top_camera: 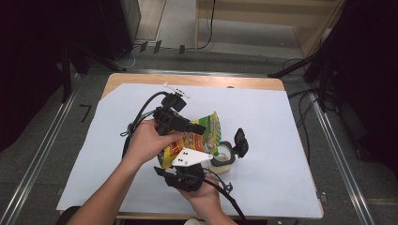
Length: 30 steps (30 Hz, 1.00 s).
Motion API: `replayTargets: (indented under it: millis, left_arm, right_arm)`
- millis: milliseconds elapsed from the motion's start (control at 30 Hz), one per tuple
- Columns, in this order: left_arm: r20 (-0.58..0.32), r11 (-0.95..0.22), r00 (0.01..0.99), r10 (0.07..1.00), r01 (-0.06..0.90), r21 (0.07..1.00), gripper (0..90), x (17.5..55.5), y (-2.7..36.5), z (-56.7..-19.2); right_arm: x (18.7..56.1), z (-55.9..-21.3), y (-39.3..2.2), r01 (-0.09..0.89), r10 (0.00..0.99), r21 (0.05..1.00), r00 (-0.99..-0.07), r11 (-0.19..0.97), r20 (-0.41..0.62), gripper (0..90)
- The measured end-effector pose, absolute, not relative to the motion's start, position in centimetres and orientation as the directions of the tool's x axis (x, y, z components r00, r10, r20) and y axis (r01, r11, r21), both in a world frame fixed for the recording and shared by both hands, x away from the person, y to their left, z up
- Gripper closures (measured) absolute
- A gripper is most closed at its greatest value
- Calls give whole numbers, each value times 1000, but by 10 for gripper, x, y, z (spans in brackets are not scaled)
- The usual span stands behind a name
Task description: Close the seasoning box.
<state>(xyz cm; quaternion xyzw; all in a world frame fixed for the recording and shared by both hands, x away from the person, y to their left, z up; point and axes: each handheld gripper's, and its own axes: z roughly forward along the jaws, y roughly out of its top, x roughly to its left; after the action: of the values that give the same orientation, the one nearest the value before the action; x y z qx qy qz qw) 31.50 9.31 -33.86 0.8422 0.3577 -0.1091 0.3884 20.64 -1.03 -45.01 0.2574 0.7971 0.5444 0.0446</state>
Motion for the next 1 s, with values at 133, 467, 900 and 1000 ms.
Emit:
replayTargets:
  millis: [133,467,900,1000]
  left_arm:
    - [-470,-438,716,516,692,574,807,316,94,-339]
    - [-497,-417,707,503,703,577,803,317,97,-338]
    - [-504,-415,704,501,706,573,802,319,98,-339]
    - [-497,-419,712,495,697,582,800,319,98,-340]
  right_arm:
    - [206,-450,-10,360,458,891,-864,276,208,702]
    - [206,-447,-10,347,458,895,-868,281,193,700]
    - [206,-447,-9,352,453,894,-869,278,201,700]
    - [207,-448,-10,351,456,893,-868,281,197,700]
